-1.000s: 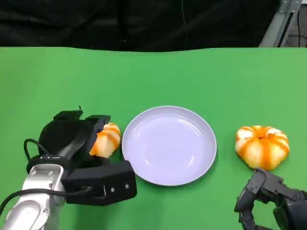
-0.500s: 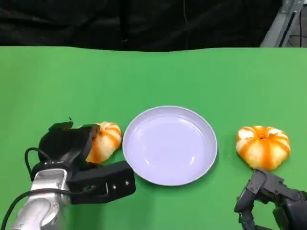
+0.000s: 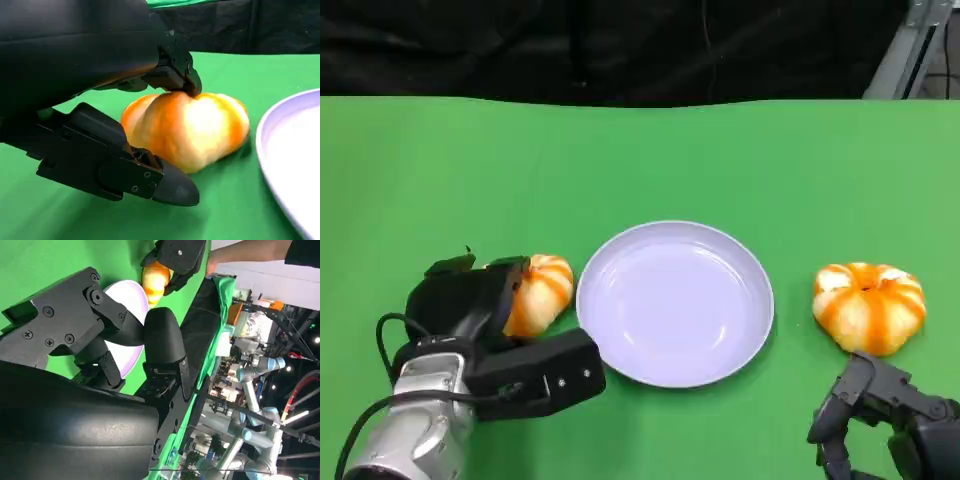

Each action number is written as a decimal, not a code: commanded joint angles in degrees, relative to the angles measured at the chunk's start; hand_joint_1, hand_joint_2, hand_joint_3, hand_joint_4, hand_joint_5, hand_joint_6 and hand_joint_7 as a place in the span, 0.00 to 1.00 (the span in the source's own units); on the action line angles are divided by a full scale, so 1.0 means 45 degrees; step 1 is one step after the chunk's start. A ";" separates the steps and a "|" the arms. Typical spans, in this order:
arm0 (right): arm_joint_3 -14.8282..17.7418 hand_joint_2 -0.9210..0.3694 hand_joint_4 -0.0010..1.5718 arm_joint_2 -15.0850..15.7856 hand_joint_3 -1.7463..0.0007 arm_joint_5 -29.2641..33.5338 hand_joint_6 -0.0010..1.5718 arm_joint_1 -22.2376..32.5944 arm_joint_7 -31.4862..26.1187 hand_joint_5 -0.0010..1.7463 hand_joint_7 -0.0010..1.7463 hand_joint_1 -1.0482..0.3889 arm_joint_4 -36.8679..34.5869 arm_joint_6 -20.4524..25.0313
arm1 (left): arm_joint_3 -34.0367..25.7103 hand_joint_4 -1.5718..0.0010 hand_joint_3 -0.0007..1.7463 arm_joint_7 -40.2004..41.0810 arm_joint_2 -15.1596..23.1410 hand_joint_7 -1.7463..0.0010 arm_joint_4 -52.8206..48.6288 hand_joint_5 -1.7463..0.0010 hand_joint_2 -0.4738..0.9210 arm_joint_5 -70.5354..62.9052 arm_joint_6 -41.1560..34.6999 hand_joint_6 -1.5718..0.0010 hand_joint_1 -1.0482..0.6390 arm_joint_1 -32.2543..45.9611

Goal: Grasp the bread from the table and place it into the plate.

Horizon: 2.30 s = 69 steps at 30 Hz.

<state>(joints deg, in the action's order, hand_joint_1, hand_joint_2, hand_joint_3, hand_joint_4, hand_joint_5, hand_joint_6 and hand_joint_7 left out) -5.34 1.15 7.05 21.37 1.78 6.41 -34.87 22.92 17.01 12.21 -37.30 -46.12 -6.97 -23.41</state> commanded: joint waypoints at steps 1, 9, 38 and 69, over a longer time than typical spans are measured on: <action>0.0036 0.30 0.53 0.0062 0.33 -0.0209 0.47 0.0013 -0.0028 1.00 0.90 0.65 0.0017 -0.0145 | 0.0031 0.84 0.05 0.0256 -0.0026 1.00 -0.0177 0.95 1.00 0.0259 0.0131 0.70 0.12 -0.0317; 0.0062 0.30 0.52 0.0032 0.32 -0.0081 0.48 0.0025 -0.0114 1.00 0.90 0.65 -0.0008 -0.0149 | 0.0171 0.81 0.05 0.0733 -0.0177 0.99 -0.0563 0.95 1.00 0.0401 0.0550 0.68 0.13 -0.0510; 0.0048 0.30 0.52 0.0043 0.32 -0.0023 0.47 0.0056 -0.0125 1.00 0.89 0.65 0.0096 -0.0095 | 0.0358 0.63 0.01 0.2097 -0.0280 1.00 -0.2737 1.00 0.98 0.0781 0.1141 0.57 0.24 -0.0979; 0.0017 0.30 0.53 0.0020 0.33 -0.0177 0.47 0.0088 -0.0057 1.00 0.90 0.65 0.0254 0.0040 | 0.0521 0.59 0.00 0.1635 -0.0180 0.99 -0.3123 0.96 0.94 0.1270 0.1251 0.59 0.31 -0.1041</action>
<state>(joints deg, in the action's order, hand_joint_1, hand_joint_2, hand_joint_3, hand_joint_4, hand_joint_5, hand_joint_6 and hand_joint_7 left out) -5.43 1.08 6.31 21.67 1.90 7.09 -35.04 25.35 25.14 9.64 -49.73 -40.95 -1.79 -28.28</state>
